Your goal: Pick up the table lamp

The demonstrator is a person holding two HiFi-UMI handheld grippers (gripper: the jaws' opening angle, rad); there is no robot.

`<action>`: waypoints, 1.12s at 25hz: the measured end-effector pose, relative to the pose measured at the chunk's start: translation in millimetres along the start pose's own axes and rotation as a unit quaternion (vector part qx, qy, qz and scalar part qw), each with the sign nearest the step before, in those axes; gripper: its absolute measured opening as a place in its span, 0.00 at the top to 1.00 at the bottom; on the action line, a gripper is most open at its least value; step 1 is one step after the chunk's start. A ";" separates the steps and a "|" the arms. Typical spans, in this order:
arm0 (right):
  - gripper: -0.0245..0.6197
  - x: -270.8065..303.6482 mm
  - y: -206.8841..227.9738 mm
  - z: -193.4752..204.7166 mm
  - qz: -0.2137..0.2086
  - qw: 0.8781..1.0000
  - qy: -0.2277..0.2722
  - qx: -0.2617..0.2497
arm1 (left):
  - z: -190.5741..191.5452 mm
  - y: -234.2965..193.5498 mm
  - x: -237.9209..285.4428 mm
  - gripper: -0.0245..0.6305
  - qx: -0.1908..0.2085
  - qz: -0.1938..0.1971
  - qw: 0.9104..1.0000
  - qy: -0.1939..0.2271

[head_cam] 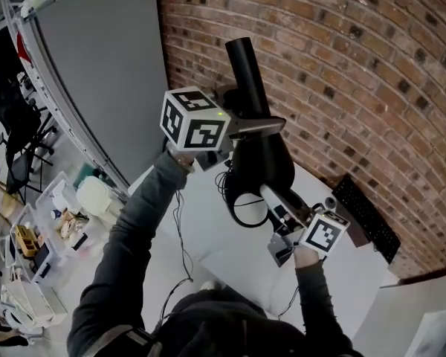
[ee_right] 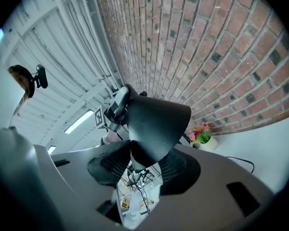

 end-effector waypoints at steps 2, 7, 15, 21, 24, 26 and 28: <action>0.70 -1.0 -8.3 -6.9 -0.009 1.000 0.004 -0.010 | -9.7 4.7 -3.5 0.36 0.008 0.000 1.000 0.012; 0.70 -1.0 -31.1 -25.2 -0.033 0.998 0.032 -0.044 | -35.4 19.3 -9.5 0.36 0.039 0.019 0.999 0.034; 0.70 -9.9 -53.5 -46.5 -0.038 0.995 0.058 -0.068 | -54.7 21.2 -16.0 0.36 0.009 0.024 0.998 0.053; 0.70 -19.5 -54.1 -45.7 -0.033 0.995 0.062 -0.070 | -49.7 24.7 -11.2 0.37 -0.009 0.036 0.998 0.060; 0.70 -21.6 -54.4 -42.8 -0.028 0.996 0.065 -0.063 | -50.6 29.9 -10.8 0.37 0.002 0.042 0.998 0.056; 0.70 -23.5 -55.0 -41.9 -0.026 0.996 0.068 -0.058 | -53.0 33.4 -9.9 0.37 0.010 0.044 0.997 0.056; 0.70 -26.6 -54.9 -41.8 -0.026 0.996 0.069 -0.057 | -54.5 36.7 -7.5 0.37 0.014 0.045 0.997 0.055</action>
Point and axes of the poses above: the fingertips, and each gripper's own axes: x forward along the fingers, y to its right, z out of its underside, the point moved 7 cm from there along -x, backward along the fingers, and after that the axes turned 13 degrees about -y, right-handed, at the moved point
